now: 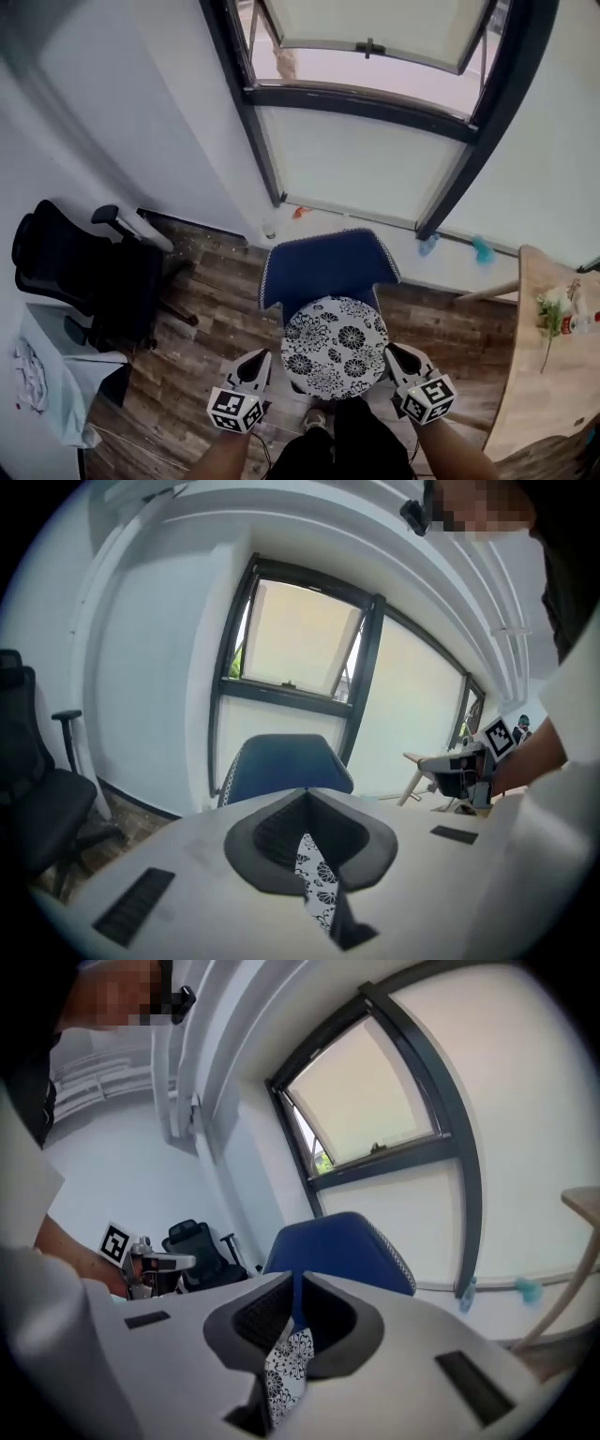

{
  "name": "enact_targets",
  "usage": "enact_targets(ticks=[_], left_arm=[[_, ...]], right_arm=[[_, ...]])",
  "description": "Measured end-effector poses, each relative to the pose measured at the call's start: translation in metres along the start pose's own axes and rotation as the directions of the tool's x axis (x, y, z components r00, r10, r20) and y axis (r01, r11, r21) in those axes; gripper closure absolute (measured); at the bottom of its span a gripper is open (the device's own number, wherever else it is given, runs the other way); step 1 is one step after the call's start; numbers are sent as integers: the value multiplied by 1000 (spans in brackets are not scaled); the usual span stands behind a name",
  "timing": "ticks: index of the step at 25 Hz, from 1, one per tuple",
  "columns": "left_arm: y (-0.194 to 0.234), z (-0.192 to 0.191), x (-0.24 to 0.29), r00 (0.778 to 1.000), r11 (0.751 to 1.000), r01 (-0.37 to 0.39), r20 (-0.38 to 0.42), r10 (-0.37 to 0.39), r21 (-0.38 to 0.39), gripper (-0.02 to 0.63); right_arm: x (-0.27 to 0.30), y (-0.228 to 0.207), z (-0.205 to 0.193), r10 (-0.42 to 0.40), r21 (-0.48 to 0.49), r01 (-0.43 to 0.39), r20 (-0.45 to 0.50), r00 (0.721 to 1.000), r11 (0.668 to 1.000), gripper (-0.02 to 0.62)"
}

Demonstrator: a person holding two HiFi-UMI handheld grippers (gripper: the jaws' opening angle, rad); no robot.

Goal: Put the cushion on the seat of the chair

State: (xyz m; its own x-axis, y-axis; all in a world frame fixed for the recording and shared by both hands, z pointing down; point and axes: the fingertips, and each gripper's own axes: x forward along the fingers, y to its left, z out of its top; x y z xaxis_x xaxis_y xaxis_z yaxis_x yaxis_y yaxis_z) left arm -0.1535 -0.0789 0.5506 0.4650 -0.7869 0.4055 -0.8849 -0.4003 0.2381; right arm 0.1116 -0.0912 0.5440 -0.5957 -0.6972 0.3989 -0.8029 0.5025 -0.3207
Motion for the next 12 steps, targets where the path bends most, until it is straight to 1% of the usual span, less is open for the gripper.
enact_targets(ticks=[1,3,5,6,9,12], left_arm=[[-5,9,-6,1000,1000,-2,15,2,-1,603],[-17,28,-17,997,999,36,65,-34,-30,603],[-22,47,-25,992,997,71,112,-66,-42,603],[-22,56,-27,990,997,71,123,-67,-35,603],[-23,83,-39,988,999,43,152,-42,1,603],[-26,111,-58,978,1000,0,210,-5,20,603]], right_arm=[[-6,3,11,-3,3,3,12,1000,1000,548],[-19,13,29,-4,-3,4,15,1000,1000,548],[-29,28,46,9,-48,-8,24,1000,999,548],[-33,36,55,15,-71,-12,37,999,997,548],[-48,51,82,9,-109,1,92,996,994,554],[-60,61,106,24,-140,-4,136,990,990,558]])
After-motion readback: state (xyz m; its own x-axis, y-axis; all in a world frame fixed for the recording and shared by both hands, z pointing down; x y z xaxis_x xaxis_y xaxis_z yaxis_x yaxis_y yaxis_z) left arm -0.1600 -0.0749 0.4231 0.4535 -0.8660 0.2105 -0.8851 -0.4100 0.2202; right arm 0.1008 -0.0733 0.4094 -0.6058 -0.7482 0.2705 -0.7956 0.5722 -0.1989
